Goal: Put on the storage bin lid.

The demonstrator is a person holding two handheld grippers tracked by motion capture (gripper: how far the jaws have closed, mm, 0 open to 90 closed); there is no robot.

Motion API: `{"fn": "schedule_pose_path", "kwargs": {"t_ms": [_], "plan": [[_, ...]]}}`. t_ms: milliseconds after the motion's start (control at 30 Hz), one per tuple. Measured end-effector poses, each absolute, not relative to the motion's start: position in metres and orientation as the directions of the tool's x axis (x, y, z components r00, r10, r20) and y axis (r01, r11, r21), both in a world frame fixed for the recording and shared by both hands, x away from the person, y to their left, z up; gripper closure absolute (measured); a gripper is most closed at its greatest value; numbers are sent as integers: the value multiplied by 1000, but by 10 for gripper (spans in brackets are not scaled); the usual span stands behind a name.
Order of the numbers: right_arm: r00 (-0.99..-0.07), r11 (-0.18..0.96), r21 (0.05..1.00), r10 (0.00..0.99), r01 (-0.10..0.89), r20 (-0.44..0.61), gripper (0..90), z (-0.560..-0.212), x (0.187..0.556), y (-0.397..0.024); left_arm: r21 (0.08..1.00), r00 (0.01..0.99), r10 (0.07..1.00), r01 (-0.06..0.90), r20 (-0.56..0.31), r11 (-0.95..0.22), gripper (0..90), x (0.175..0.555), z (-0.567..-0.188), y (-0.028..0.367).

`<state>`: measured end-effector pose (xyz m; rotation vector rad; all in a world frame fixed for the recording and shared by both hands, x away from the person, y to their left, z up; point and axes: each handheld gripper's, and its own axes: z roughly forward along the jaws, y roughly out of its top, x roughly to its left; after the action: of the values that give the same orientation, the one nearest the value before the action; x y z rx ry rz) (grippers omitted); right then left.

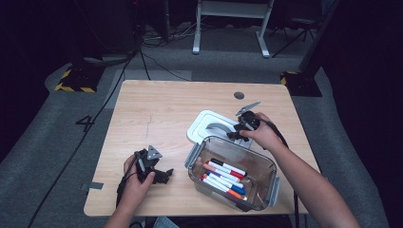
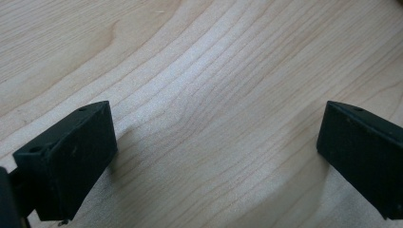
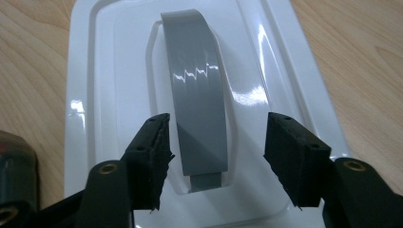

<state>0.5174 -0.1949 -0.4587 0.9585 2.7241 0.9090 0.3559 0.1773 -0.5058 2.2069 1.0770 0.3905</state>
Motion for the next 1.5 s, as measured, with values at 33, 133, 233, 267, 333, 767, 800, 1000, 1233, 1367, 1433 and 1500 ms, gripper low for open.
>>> {"fn": "schedule_pose_path", "kwargs": {"t_ms": [33,133,233,267,333,767,800,1000,1233,1367,1433,1500], "plan": [[-795,623,573,600,532,85,432,-461,518,-194,664,619,785,591,-8,-459,0,356,-506,177],[-800,631,571,594,526,81,470,-466,519,-193,663,619,785,593,-13,-457,0,356,-506,177],[-811,640,573,580,513,78,560,-467,519,-192,663,620,785,593,-14,-457,0,356,-506,177],[-816,642,575,573,508,81,613,-466,517,-191,663,619,785,593,-14,-457,0,356,-506,177],[-825,657,571,562,492,64,668,-465,516,-190,663,619,785,593,-14,-457,0,356,-506,177],[-807,654,559,589,510,48,675,-443,517,-206,663,619,785,593,-13,-457,0,356,-506,177],[-804,651,562,593,510,42,676,-439,517,-209,663,620,785,593,-13,-457,0,356,-506,177],[-793,627,593,609,505,31,676,-420,513,-222,663,620,785,593,-14,-457,0,356,-506,177],[-772,594,634,635,496,9,676,-391,508,-240,663,619,785,594,-14,-457,0,356,-506,177],[-763,584,646,646,492,-4,676,-375,504,-248,663,619,785,593,-13,-457,0,356,-506,177],[-761,573,660,649,486,-2,676,-368,501,-251,663,619,785,594,-14,-457,0,356,-506,177],[-761,569,668,648,479,-6,676,-361,498,-254,663,619,785,593,-13,-457,0,356,-506,177]]}}
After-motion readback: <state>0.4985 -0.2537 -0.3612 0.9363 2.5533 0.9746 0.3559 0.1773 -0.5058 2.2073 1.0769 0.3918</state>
